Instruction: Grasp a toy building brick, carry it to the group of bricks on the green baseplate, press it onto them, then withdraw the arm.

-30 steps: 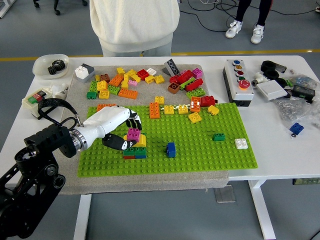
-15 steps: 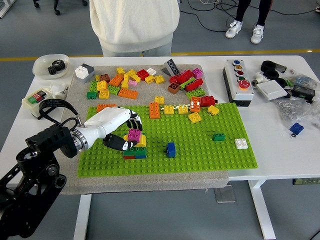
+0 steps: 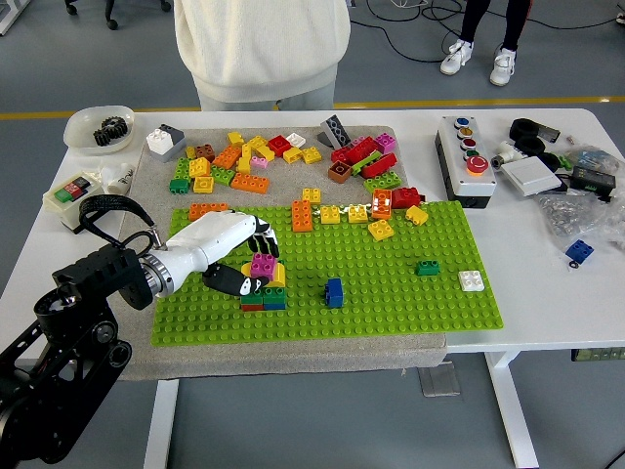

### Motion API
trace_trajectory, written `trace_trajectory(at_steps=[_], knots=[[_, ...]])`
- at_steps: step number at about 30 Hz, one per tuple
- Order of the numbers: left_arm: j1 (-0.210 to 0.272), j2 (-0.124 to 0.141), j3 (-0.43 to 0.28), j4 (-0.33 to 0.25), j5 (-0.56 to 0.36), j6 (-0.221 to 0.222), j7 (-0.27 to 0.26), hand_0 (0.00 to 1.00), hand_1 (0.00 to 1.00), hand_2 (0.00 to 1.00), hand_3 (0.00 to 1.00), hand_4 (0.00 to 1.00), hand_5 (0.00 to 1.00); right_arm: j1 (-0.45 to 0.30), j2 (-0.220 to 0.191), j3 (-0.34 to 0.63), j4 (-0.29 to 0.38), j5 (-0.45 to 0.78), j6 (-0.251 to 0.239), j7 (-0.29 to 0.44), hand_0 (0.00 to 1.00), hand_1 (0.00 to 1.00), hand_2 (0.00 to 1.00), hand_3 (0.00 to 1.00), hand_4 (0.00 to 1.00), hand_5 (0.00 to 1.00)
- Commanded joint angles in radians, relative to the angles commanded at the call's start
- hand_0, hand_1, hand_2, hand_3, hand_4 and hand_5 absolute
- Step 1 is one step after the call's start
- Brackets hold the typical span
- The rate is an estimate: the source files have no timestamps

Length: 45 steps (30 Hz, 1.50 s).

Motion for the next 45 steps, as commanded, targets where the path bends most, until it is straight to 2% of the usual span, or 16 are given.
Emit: trace_trajectory(at_steps=[15,45], knots=[[-0.006,-0.001,-0.001,0.015,0.0,0.013,-0.011,0.848,0.571,0.514,0.541,0.725,0.002,-0.001,0.002,-0.002,0.0,0.0,0.001,0.0,0.751,0.651,0.726,0.639,0.899,0.468],[-0.011,0.001,-0.009,0.022,0.0,-0.006,-0.02,0.854,0.579,0.51,0.529,0.724,0.009,0.0,0.001,-0.002,0.0,0.0,0.0,0.001,0.75,0.652,0.725,0.638,0.898,0.466]])
